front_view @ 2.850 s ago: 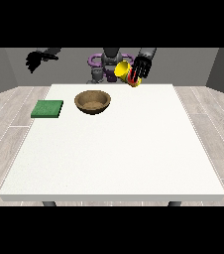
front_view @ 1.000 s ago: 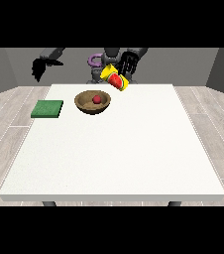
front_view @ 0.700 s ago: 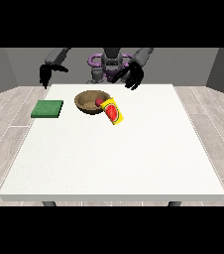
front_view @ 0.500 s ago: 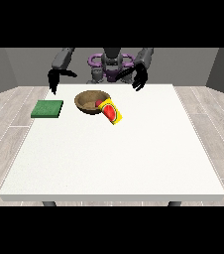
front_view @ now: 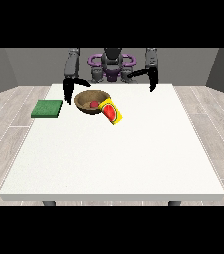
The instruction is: Pick the cup and pour the ball into the bowl, then pick the bowl and place it on the pad
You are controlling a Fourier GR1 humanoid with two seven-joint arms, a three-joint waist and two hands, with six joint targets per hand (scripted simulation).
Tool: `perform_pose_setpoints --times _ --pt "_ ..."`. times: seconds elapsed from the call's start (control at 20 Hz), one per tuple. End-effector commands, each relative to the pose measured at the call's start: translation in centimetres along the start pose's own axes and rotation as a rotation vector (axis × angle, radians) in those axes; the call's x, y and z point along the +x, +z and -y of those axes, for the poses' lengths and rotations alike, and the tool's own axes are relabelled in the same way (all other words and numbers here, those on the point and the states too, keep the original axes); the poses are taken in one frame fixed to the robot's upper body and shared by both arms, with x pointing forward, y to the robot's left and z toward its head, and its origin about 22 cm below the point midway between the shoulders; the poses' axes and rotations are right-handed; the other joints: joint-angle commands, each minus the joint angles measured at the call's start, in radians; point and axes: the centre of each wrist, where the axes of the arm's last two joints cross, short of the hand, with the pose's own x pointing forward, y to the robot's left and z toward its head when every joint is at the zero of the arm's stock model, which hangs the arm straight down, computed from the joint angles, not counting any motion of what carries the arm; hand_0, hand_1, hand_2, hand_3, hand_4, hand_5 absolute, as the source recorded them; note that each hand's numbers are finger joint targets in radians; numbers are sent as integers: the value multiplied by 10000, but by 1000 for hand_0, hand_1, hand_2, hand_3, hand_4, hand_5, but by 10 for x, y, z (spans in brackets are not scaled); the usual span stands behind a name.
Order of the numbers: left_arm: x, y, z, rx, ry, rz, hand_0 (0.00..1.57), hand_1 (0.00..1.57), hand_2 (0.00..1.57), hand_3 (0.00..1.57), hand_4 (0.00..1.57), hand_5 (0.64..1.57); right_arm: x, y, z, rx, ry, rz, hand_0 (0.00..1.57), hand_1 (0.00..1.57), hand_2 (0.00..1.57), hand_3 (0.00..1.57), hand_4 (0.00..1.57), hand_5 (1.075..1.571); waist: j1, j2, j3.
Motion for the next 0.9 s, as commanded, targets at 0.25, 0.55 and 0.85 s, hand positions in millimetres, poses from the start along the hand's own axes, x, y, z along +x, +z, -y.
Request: perform_pose_setpoints --times 0.25,0.55,0.85 --pt "13 -3 -33 49 219 317 0 0 0 0 0 1566 -21 -14 11 -303 67 -139 0 0 0 0 189 1563 29 216 19" --pt "18 9 -44 -28 109 493 0 0 0 0 0 1566 -43 -3 20 -427 116 -411 0 0 0 0 100 1563 264 157 20" --pt "27 3 -36 -479 251 774 0 0 0 0 0 1566 -51 -8 -1 -1895 -766 -2060 0 0 0 0 464 1547 696 571 26"
